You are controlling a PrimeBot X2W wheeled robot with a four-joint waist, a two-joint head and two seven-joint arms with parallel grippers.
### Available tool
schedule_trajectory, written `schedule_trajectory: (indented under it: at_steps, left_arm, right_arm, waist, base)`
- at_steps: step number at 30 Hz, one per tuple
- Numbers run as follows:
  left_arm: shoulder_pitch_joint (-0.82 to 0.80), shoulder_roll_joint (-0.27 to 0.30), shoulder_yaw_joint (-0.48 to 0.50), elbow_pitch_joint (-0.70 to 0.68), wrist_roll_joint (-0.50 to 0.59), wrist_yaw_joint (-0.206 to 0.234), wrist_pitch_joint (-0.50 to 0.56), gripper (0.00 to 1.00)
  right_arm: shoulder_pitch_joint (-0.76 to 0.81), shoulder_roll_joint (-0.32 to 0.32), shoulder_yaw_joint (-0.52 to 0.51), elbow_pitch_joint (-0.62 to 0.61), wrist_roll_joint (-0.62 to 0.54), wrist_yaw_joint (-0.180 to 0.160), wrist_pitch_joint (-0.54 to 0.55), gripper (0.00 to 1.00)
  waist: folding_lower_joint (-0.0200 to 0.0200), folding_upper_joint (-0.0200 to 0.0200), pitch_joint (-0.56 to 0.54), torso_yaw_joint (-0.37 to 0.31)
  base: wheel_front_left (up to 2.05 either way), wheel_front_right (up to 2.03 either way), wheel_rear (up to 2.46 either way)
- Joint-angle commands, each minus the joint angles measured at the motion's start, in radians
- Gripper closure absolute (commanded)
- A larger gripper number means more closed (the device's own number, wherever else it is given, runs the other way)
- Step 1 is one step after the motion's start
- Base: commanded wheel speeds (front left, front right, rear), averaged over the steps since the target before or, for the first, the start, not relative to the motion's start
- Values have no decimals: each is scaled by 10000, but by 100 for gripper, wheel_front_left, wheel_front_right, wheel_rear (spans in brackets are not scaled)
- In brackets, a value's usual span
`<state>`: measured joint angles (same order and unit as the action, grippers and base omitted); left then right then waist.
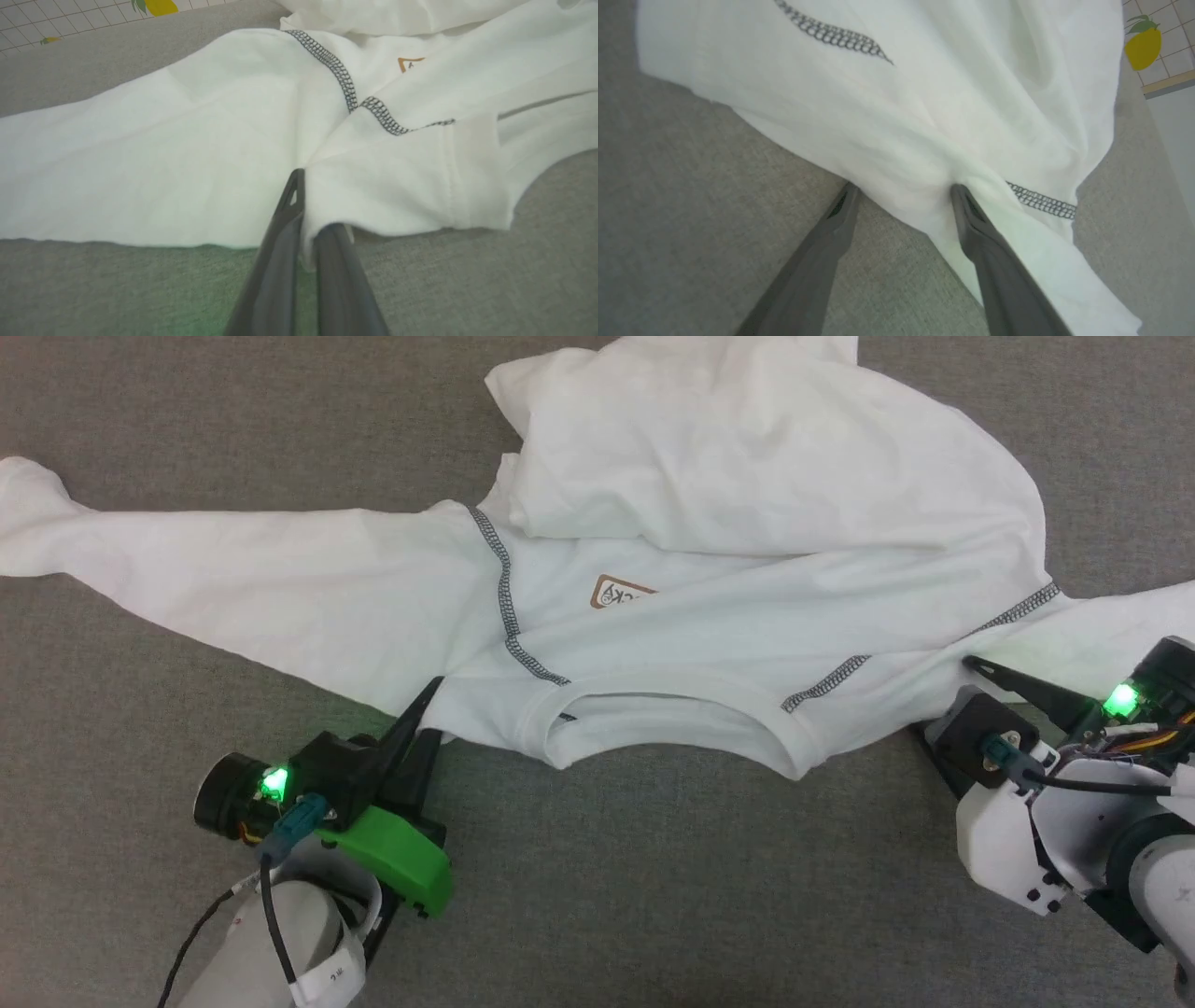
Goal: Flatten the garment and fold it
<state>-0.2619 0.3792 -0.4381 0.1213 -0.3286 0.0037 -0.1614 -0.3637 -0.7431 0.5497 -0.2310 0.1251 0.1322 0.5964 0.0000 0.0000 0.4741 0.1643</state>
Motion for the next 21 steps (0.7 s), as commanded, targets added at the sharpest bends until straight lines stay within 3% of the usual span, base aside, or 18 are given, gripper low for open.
schedule_trajectory:
  at_steps: [1,2,3,5,12,21]
  left_arm:
    - [-189,-39,-9,58,-56,-25,-105,100]
    - [-205,-53,-20,89,-64,-26,-116,100]
    - [-223,-70,-35,127,-72,-28,-129,100]
    - [-240,-107,-63,205,-94,-31,-164,100]
    - [-61,-212,213,-85,-426,82,-518,100]
    - [218,-178,954,-1935,-906,460,-729,100]
  right_arm:
    - [-118,-40,306,353,70,-15,20,0]
    - [-197,-67,429,482,113,-15,33,0]
    - [-300,-117,594,622,146,-15,35,60]
    - [-454,-114,683,872,176,-15,-83,100]
    - [-247,975,-843,1120,-8,-15,-1333,100]
    - [589,2990,-3664,132,-961,-15,-3239,100]
  waist:
    - [0,0,89,113]
    - [0,0,92,128]
    - [0,0,86,142]
    - [0,0,14,157]
    - [0,0,-757,-69]
    - [0,0,-2258,-653]
  base:
    - [0,0,0]
    - [0,0,0]
    - [0,0,0]
    - [0,0,0]
    - [0,0,0]
    - [0,0,0]
